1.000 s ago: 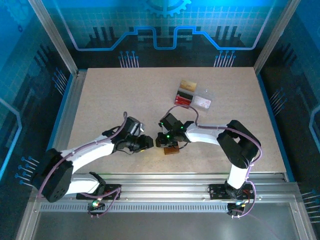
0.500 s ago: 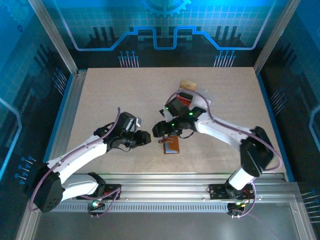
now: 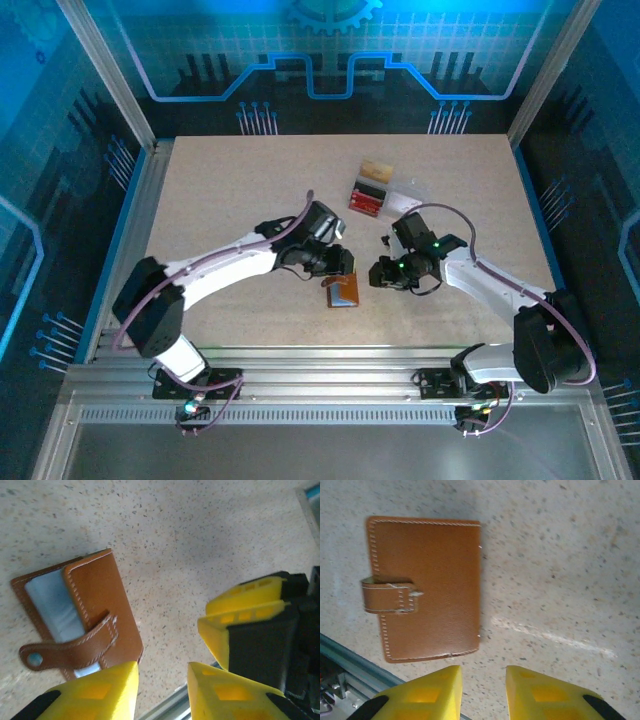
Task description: Put the credit cards into the card holder
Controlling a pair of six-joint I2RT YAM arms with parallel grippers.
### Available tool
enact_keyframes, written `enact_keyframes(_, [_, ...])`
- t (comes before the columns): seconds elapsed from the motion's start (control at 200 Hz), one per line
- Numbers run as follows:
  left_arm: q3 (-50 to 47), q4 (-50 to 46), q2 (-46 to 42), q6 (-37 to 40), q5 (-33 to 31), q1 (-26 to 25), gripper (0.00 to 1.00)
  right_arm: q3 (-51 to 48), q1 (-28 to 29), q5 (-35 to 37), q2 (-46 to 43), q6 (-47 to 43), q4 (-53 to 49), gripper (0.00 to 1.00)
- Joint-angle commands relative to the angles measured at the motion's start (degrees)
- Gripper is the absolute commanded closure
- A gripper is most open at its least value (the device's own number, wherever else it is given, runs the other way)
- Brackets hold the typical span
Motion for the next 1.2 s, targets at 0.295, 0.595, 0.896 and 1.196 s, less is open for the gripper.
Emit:
enact_keyframes(0.295, [-6.0,-0.3,6.2,1.5,-1.3,1.6,0.72,-0.6,-1.1,-7.7,7.7,-2.7,8.0,0.5])
enact_keyframes(0.595, [-12.8,3.5,6.9,1.0,-0.9,3.6,0.73,1.9,0.3,-12.6,15.0,-2.2,14.1,0.47])
enact_keyframes(0.896, [-18.9,9.0,6.4,-0.2,0.8,5.4,0.73,6.1,4.4,-16.0,21.6,-0.9,18.4,0.44])
enact_keyframes(1.196, [-20.6,10.7,3.9,-0.6,2.2,6.1,0.73,5.5,5.6,-17.5,24.3,2.2,22.1,0.88])
